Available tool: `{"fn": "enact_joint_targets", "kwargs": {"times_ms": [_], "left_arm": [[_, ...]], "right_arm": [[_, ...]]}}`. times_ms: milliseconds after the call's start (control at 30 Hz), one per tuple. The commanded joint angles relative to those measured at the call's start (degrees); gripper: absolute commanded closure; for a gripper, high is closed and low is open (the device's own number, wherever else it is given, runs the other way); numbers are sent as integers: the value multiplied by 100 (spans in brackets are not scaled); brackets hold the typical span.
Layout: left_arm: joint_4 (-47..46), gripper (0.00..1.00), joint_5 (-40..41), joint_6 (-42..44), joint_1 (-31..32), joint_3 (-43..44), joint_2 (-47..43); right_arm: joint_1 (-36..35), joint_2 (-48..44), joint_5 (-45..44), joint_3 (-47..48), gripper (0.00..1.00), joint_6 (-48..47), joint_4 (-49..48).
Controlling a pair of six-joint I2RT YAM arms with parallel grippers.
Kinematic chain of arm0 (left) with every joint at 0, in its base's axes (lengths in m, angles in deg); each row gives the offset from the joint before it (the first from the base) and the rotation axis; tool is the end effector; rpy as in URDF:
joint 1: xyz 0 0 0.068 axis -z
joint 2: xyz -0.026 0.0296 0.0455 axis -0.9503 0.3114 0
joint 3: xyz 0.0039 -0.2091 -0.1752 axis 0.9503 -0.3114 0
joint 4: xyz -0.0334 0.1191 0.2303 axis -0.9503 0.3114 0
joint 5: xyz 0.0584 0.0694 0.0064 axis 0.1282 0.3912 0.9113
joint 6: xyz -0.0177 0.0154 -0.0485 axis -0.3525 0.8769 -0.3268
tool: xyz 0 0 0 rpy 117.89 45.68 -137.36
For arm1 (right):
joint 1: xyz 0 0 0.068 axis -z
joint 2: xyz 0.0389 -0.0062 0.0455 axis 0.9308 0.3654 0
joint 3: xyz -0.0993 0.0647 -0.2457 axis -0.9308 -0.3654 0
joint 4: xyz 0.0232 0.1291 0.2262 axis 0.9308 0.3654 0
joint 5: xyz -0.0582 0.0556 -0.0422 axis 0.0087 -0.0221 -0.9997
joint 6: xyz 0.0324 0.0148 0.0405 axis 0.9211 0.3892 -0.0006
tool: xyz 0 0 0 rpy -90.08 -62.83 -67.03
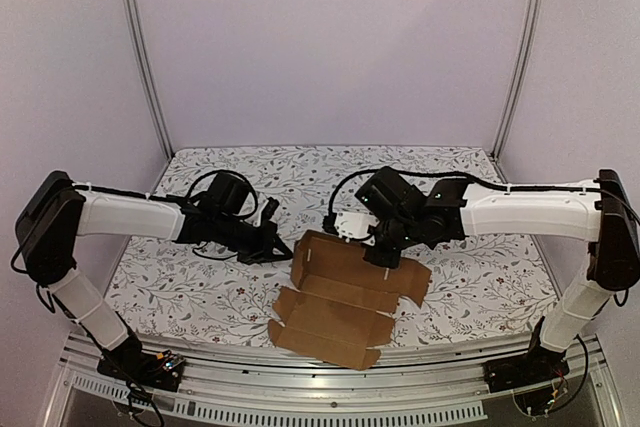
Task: Fold the paper box
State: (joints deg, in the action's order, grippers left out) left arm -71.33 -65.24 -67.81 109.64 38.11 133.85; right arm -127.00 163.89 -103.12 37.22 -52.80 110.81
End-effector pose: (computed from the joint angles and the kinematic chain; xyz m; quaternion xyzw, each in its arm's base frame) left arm 0.2420 -0.2085 0.1727 0.0482 0.9111 -0.3923 0.1171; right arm 0.1924 0.2961 0.2408 -0.5991 0.7367 -0.0312 0.3119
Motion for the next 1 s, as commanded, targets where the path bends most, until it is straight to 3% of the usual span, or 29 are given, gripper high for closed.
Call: {"fn": "enact_joint_targets", "kwargs": {"times_ms": [0, 967], "left_arm": [[-227, 100, 19, -86, 144, -134, 116], [-371, 100, 2, -38, 239, -662, -247]], "right_arm": [[-142, -93, -306, -150, 100, 31, -294], [-1189, -266, -2024, -1046, 100, -1006, -1612]]}}
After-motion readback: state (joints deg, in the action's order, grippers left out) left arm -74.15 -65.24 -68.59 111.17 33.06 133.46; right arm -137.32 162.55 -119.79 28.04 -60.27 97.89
